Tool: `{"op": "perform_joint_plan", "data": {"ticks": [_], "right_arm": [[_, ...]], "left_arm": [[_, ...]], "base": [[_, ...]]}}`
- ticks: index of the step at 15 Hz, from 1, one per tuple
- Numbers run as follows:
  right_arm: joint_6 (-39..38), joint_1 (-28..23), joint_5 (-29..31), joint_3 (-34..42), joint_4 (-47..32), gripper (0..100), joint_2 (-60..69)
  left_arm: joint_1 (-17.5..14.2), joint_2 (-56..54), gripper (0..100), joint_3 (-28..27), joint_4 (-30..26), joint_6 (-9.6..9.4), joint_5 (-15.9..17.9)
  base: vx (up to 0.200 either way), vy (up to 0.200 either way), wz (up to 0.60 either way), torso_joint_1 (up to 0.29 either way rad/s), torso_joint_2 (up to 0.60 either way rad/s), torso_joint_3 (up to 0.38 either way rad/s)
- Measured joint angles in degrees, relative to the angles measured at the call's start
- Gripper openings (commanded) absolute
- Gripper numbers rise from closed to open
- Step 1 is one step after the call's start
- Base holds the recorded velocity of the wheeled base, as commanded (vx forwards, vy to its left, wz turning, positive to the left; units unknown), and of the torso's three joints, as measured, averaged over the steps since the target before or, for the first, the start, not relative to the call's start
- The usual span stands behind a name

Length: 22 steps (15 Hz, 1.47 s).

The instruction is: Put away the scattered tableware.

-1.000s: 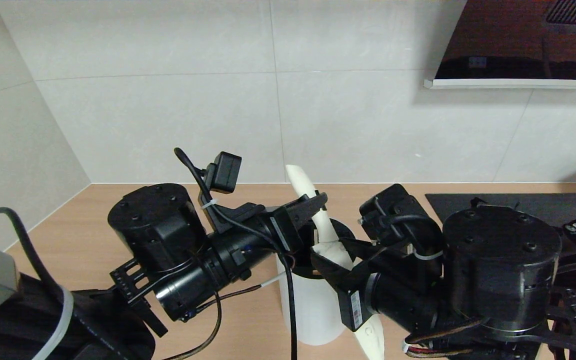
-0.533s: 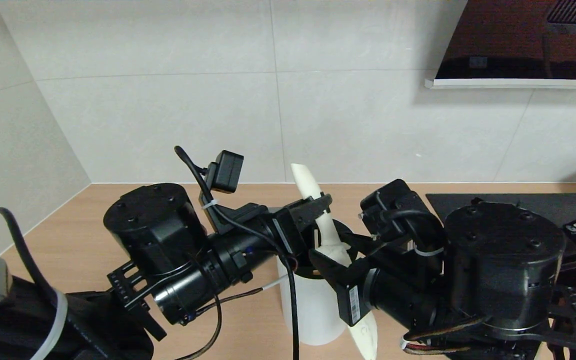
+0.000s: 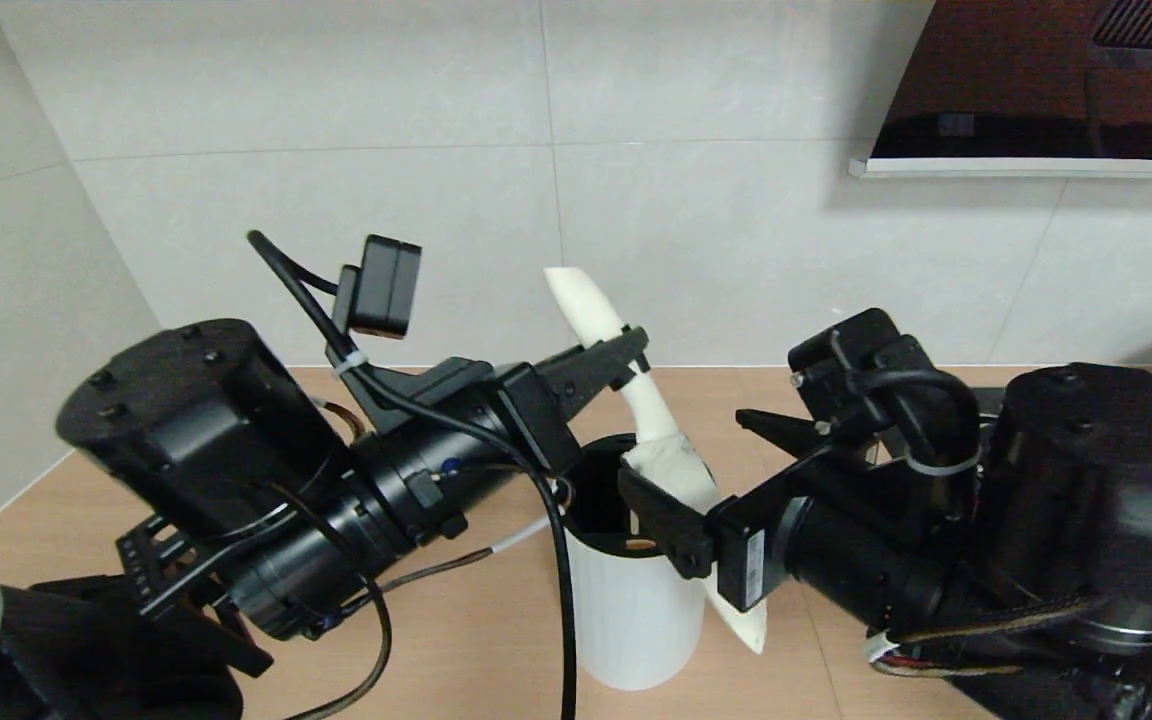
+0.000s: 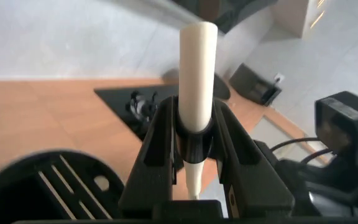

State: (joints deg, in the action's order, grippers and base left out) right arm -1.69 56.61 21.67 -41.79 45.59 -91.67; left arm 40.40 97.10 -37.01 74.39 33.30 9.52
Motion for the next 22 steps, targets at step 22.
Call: {"op": "perform_joint_plan", "data": {"ticks": [22], "right_arm": [[6.9, -16.8, -0.7, 1.4, -0.3, 100, 6.8]], "left_arm": [[-11.4, -8.4, 0, 5.3, 1.2, -27.21, 11.9]], "base": [[0.000, 0.000, 0.00, 0.000, 0.00, 0.000]]}}
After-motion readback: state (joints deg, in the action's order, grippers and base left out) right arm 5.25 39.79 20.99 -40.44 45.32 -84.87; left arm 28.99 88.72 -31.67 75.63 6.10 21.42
